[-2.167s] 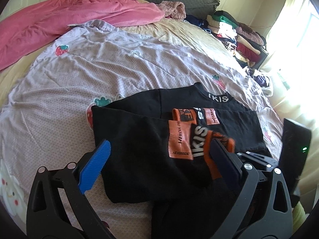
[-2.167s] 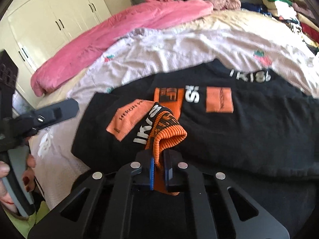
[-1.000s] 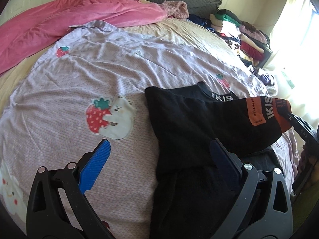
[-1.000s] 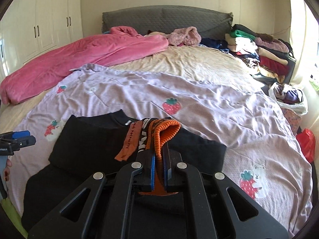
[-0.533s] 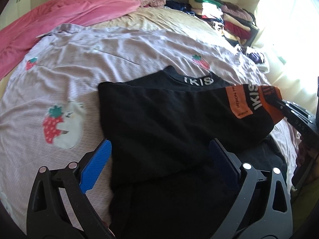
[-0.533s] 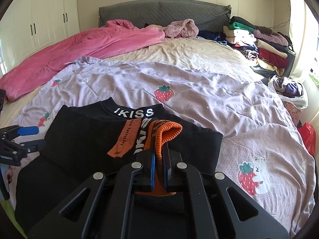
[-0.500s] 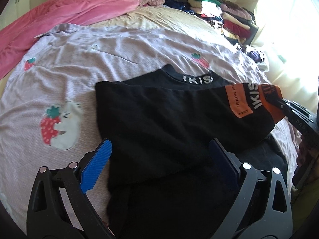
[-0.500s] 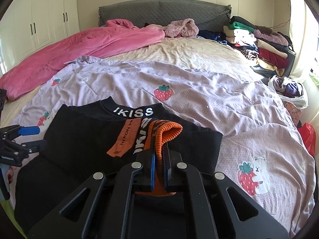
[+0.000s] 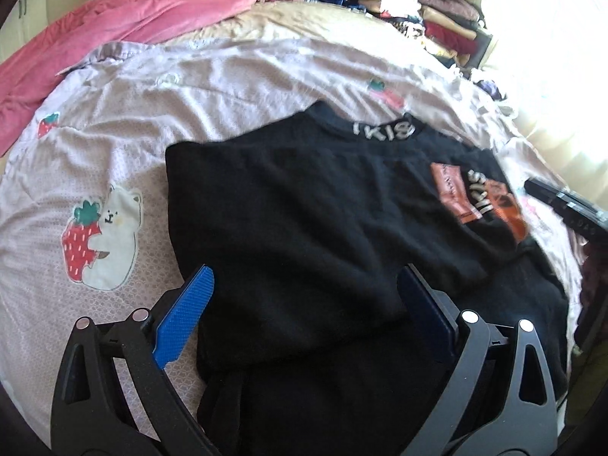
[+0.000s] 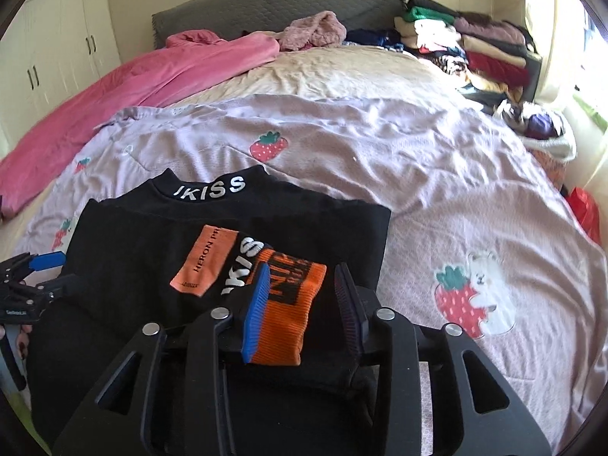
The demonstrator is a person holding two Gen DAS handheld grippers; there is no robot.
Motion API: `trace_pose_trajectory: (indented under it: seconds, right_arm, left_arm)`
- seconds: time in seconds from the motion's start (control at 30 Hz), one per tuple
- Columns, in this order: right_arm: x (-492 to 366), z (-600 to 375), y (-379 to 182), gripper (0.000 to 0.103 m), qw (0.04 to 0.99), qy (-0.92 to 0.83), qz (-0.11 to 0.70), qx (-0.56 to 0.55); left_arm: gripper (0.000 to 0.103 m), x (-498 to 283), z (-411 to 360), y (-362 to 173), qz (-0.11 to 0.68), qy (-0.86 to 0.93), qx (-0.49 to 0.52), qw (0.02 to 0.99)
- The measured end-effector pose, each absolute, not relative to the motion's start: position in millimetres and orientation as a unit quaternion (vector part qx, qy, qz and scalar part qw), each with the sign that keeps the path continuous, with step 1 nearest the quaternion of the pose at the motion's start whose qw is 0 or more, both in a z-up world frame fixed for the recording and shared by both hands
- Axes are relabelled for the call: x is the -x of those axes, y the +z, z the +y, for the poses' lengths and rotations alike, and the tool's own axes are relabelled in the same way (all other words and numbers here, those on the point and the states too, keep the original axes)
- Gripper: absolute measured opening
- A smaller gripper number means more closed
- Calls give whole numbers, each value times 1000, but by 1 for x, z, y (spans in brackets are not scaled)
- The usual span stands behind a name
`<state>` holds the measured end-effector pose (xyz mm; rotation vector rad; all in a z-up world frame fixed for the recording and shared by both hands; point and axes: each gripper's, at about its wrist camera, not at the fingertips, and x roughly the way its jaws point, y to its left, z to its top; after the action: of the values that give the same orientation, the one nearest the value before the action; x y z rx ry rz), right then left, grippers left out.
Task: Fold small clothes
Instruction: 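Open the right gripper and release the cuff on the folded shirt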
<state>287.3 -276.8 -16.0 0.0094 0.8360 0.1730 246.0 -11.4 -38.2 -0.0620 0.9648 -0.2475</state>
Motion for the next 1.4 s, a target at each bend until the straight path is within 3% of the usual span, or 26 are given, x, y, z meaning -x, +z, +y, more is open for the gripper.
trace_pose_trajectory:
  seconds: [0.37,0.4,0.47,0.57,0.83,0.9,1.0,1.2,1.4]
  right_arm:
    - [-317,-269,-55,42,872,96,477,-56]
    - [-316,-268,-56,34,872,94,477,-54]
    - [-313,-266,-54,8,876,91,473,-36]
    - [-310,-268,-46,8,885,77,458,-16]
    - [-298,-273,-33,14,894,56,445,-11]
    - [-291,-270,-23,26,900,59,432,-6]
    - [-282,-257,-11,34,907,80,413,4]
    - [-273,-216,-11,39,899,136,414,38]
    - [-283,-182,-37,41,882,148,442,71]
  left_arm:
    - [91,-247,-18,-59,482,-120,4,868]
    - [91,-246,-18,-59,481,-121,1,869]
    - [91,-243,-18,-60,480,-122,-5,869]
    - [91,-242,-15,-60,480,-125,2,868]
    - [91,-232,2,-45,468,-118,21,876]
    - [91,-227,10,-37,458,-113,25,882]
    - [87,-223,18,-28,448,-106,31,887]
    - [74,-228,5,-25,452,-136,54,880]
    - [73,-249,-16,-50,493,-134,34,859]
